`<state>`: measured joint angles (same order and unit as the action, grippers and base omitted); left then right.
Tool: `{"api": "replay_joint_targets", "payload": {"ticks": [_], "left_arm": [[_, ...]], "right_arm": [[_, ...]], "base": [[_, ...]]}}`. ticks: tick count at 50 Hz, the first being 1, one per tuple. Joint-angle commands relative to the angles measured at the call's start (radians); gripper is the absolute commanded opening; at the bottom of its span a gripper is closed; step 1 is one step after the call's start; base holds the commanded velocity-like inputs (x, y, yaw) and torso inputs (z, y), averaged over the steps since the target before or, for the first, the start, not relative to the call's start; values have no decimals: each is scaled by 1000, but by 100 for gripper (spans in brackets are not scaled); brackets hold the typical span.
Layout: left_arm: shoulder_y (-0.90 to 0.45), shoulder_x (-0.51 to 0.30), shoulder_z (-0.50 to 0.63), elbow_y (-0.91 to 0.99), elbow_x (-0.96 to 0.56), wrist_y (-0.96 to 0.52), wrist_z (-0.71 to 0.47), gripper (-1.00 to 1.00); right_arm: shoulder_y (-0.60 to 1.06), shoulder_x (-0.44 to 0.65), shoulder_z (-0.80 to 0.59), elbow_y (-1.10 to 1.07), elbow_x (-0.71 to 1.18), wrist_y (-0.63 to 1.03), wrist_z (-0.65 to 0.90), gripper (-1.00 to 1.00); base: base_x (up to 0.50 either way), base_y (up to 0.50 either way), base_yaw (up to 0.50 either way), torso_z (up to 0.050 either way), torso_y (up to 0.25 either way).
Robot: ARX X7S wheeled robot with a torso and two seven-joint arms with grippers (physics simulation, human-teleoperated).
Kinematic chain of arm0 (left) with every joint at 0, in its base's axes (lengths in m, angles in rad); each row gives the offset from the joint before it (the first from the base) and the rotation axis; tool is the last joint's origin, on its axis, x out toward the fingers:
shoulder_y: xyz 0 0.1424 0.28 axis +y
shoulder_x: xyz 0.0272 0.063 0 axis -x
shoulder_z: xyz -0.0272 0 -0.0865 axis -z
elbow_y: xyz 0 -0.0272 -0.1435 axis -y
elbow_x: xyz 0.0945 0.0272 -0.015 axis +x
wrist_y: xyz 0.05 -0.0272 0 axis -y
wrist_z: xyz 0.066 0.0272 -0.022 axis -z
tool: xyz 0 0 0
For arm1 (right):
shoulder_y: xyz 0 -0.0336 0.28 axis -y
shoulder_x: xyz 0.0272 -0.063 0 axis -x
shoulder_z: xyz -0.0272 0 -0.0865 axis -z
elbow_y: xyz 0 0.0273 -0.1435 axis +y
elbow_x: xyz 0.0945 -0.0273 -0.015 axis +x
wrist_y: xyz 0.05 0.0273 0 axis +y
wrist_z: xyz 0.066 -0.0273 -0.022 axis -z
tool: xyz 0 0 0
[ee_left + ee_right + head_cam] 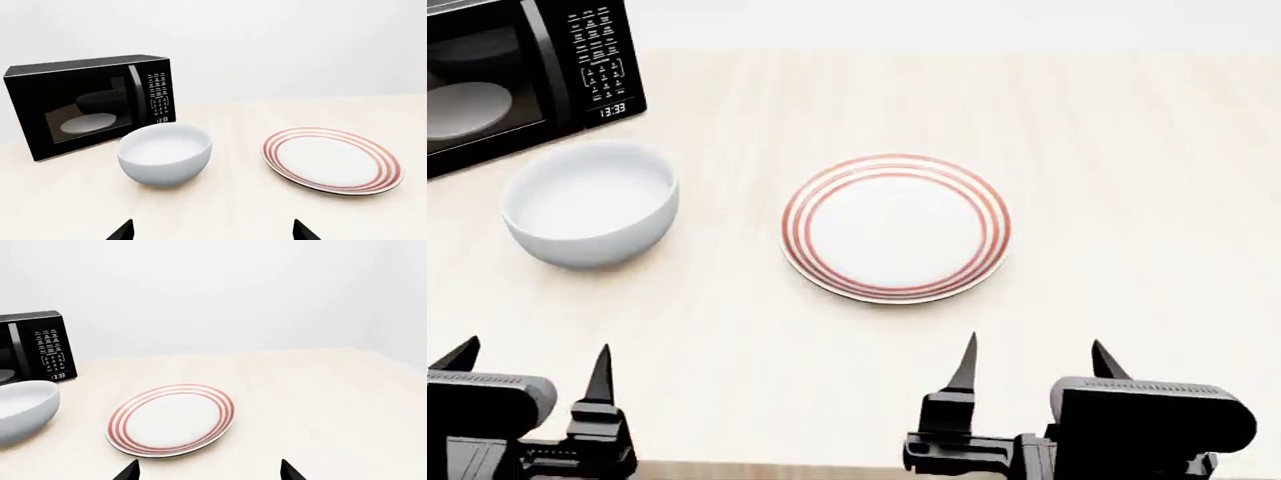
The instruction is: Put the white bowl to the right of the plate.
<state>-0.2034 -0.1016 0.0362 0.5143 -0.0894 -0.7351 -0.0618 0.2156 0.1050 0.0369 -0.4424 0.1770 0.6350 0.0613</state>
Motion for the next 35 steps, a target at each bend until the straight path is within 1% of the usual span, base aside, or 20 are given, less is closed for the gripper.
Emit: {"api": "replay_joint_targets", "payload": {"ticks": [1, 3, 6, 16, 19, 20, 23, 25, 26, 27, 29, 35], "left_arm": [[-121, -32, -26, 176, -32, -263, -14, 100], [-134, -31, -36, 170, -40, -273, -12, 100], [-142, -31, -45, 174, -48, -287, -12, 100], [-140, -34, -51, 192, -59, -291, -19, 100], [-138, -35, -45, 187, -59, -283, -22, 100], [-135, -36, -44, 183, -59, -278, -23, 100], [-135, -37, -45, 182, -61, -276, -24, 100], [-134, -39, -45, 181, -62, -275, -26, 100], [-132, -40, -44, 183, -62, -274, -27, 100], [-131, -40, -43, 187, -63, -274, -28, 100], [-131, -41, -42, 185, -64, -271, -30, 100], [-130, -46, -38, 193, -66, -274, -35, 100]], "right_arm": [[140, 32, 31, -171, 79, 256, 15, 100], [153, 23, 69, -182, 146, 302, -20, 100], [165, 26, 65, -187, 146, 323, -8, 100], [163, 33, 52, -167, 147, 309, -3, 100], [157, 36, 49, -166, 150, 293, -8, 100], [148, 40, 38, -163, 144, 268, -14, 100], [153, 41, 27, -155, 135, 283, 0, 100], [158, 32, 52, -156, 162, 292, -7, 100], [146, 42, 38, -162, 150, 256, -16, 100], [116, 47, 25, -169, 136, 174, -37, 100], [112, 54, 3, -169, 105, 170, -15, 100], [125, 53, 11, -187, 127, 206, -8, 100]], "base": [[0, 16, 0, 0, 0], [31, 410, 0, 0, 0], [111, 500, 0, 0, 0], [143, 500, 0, 0, 0], [298, 445, 0, 0, 0], [410, 0, 0, 0, 0], [367, 0, 0, 0, 0], [0, 0, 0, 0, 0], [0, 0, 0, 0, 0], [305, 0, 0, 0, 0], [500, 0, 0, 0, 0], [500, 0, 0, 0, 0]]}}
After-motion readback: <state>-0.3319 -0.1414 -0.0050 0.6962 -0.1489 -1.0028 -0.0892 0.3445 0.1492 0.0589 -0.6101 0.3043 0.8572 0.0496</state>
